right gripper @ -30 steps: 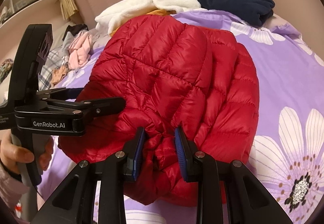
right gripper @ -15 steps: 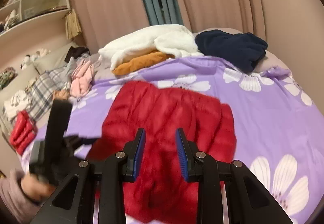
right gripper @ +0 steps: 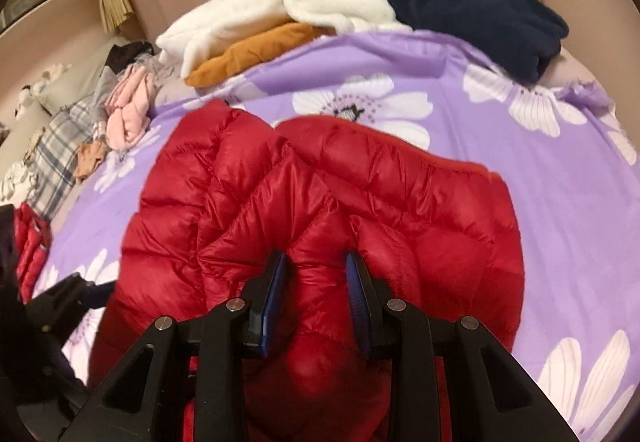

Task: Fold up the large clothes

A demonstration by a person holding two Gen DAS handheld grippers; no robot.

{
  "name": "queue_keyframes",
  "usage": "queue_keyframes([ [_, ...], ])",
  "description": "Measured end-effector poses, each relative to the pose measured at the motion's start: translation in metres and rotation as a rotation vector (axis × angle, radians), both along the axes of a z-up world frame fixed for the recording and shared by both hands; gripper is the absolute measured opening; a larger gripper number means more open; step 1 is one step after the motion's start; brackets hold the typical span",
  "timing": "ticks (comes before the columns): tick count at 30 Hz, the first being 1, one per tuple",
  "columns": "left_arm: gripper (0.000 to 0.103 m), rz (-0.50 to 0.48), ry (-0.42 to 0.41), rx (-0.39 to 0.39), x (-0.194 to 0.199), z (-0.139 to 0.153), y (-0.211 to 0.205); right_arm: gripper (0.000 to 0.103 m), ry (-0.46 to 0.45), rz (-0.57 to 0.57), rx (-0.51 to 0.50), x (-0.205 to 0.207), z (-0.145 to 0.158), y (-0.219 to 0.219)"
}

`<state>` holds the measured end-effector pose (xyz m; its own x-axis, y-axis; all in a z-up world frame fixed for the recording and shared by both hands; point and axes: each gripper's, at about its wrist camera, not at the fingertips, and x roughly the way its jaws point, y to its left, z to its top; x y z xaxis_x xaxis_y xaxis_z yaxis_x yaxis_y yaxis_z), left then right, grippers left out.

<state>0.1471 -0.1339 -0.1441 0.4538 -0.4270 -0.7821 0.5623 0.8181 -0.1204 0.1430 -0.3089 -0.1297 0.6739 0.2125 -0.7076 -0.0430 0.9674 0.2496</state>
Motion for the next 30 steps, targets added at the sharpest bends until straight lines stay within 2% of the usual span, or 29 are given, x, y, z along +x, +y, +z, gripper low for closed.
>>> queue_keyframes([
  [5,0.101,-0.001,-0.009,0.002,0.0,0.0,0.0,0.028,-0.007,-0.01,0.073,0.001,-0.007,-0.01],
  [10,0.098,0.01,-0.017,-0.009,-0.007,0.01,0.006,0.028,-0.02,-0.016,0.076,-0.001,-0.005,-0.011],
  [17,0.093,0.02,-0.06,-0.102,-0.036,0.035,0.019,0.029,-0.022,-0.024,0.082,-0.001,-0.002,-0.013],
  [20,0.082,0.002,-0.095,-0.125,-0.046,0.04,0.017,0.029,-0.021,-0.022,0.08,-0.002,-0.002,-0.012],
  [22,0.077,-0.01,-0.098,-0.114,-0.05,0.037,0.013,0.029,-0.022,-0.023,0.081,-0.001,-0.003,-0.012],
  [25,0.076,-0.016,-0.079,-0.078,-0.047,0.024,0.008,0.029,-0.021,-0.021,0.083,-0.002,-0.003,-0.012],
  [30,0.076,-0.021,-0.028,-0.095,-0.039,0.016,0.01,0.029,-0.018,-0.025,0.075,-0.004,0.0,-0.012],
])
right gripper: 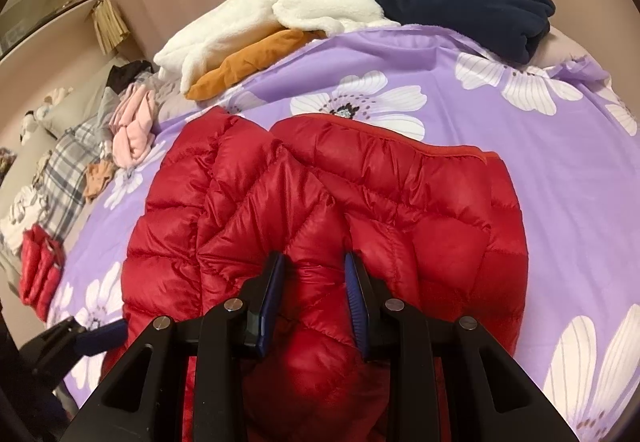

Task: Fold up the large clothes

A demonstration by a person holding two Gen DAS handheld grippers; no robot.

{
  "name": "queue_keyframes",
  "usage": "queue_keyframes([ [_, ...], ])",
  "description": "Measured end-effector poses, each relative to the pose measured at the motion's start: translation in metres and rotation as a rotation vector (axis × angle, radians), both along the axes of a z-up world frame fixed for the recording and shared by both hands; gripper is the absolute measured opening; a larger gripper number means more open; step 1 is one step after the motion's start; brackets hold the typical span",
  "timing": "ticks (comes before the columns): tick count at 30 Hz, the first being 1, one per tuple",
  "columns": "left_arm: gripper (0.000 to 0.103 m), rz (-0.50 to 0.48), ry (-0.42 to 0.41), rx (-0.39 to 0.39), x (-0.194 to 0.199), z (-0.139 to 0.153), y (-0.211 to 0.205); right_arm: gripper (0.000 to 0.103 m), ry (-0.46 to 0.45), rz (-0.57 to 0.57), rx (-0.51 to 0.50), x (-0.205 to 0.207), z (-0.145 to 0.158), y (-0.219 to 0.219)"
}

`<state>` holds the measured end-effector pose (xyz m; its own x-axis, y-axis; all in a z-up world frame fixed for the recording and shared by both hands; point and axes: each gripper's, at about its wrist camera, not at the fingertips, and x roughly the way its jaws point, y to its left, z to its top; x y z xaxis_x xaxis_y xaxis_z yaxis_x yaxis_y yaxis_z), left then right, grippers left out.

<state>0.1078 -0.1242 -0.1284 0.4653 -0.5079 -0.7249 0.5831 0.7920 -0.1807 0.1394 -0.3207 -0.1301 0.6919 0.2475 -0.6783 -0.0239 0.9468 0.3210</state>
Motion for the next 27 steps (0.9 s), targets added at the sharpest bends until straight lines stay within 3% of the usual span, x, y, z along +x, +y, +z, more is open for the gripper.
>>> queue_keyframes([
  [15,0.077,0.013,0.037,0.007,0.001,0.0,0.002,0.032,-0.111,0.032,-0.073,-0.052,0.039,0.015],
  [22,0.079,0.006,0.042,0.011,0.003,-0.001,0.001,0.032,-0.056,0.041,-0.154,-0.057,0.022,0.027],
  [27,0.081,-0.005,0.038,0.02,0.003,-0.002,-0.001,0.032,-0.02,0.026,-0.123,-0.051,0.013,0.025],
])
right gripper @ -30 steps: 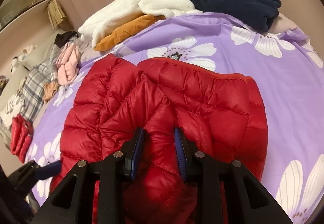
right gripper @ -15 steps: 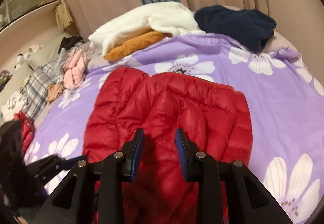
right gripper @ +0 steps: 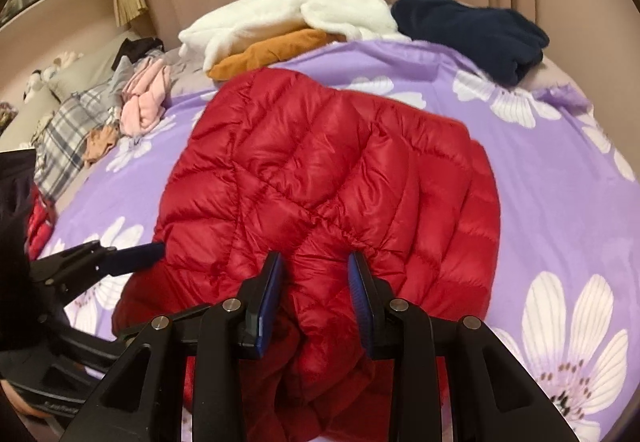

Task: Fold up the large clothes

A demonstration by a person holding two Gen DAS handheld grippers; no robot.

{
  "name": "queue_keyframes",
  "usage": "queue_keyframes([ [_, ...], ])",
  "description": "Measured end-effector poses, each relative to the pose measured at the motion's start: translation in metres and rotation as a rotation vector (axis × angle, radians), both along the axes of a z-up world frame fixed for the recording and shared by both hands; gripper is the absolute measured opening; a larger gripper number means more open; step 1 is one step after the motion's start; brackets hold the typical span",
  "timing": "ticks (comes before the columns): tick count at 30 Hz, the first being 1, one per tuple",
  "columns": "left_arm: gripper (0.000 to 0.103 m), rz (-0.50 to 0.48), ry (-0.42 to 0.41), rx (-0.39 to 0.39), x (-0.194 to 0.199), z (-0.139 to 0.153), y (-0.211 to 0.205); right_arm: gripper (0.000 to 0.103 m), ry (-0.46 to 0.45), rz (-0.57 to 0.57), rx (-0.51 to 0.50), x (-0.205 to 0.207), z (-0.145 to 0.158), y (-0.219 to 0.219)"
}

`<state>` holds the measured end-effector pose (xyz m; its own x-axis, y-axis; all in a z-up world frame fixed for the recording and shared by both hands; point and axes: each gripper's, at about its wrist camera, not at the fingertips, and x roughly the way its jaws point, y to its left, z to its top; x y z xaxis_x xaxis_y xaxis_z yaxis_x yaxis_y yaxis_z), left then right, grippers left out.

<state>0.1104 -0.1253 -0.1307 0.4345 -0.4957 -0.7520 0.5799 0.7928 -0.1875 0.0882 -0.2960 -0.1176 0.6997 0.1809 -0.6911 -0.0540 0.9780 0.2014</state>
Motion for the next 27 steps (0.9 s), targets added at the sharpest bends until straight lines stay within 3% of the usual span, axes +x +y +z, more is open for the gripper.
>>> queue_keyframes([
  [9,0.081,-0.004,0.004,0.001,-0.001,0.001,0.001,0.032,-0.015,-0.023,0.034,-0.013,0.008,0.001],
  [16,0.081,0.003,0.012,-0.01,0.0,0.002,0.004,0.032,-0.055,0.02,0.065,-0.027,0.021,0.005],
  [27,0.083,-0.018,-0.03,0.051,-0.005,-0.003,-0.002,0.032,0.016,0.007,0.102,-0.022,-0.001,0.003],
])
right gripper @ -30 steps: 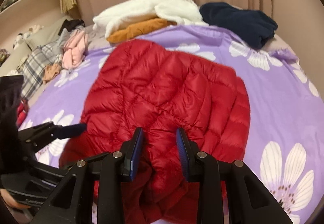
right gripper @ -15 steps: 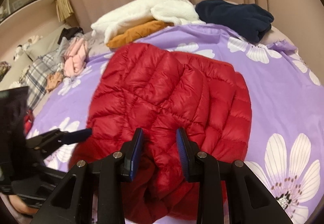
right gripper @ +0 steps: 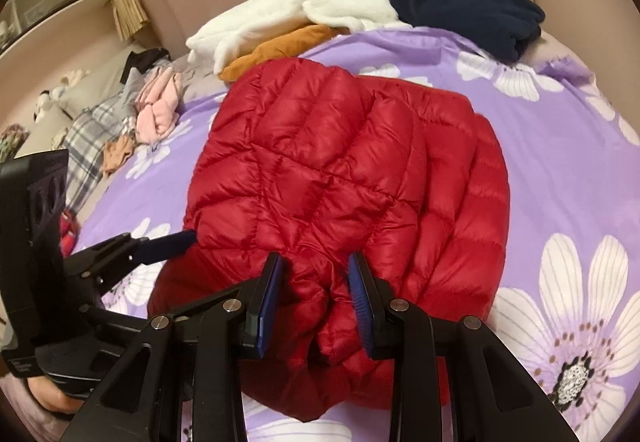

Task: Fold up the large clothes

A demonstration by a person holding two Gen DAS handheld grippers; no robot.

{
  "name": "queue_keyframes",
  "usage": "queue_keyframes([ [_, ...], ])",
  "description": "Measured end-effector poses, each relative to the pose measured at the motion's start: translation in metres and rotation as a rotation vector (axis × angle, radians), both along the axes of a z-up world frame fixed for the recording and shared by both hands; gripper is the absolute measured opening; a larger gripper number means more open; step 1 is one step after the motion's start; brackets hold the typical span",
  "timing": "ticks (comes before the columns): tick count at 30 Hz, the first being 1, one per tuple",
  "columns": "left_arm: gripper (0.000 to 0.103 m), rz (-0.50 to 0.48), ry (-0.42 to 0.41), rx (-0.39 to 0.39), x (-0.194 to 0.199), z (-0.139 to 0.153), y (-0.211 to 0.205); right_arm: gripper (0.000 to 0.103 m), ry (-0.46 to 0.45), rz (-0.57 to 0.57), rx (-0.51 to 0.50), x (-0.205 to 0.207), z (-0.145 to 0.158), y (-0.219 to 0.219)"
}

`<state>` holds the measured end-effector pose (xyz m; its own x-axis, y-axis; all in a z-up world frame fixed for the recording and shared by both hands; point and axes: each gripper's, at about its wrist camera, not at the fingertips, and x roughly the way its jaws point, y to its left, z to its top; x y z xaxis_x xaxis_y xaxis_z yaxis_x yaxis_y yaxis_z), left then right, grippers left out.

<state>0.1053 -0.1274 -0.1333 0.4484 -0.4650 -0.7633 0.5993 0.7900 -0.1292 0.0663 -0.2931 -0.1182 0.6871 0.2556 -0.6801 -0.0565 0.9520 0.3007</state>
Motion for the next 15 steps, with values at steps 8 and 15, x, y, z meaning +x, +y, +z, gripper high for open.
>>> queue_keyframes([
  [8,0.083,0.002,-0.008,0.01,-0.004,0.004,0.002,0.032,-0.006,0.001,0.024,-0.004,0.0,-0.004],
  [15,0.084,0.017,-0.007,-0.046,-0.01,0.023,0.021,0.032,-0.007,-0.007,0.073,-0.005,0.001,-0.01],
])
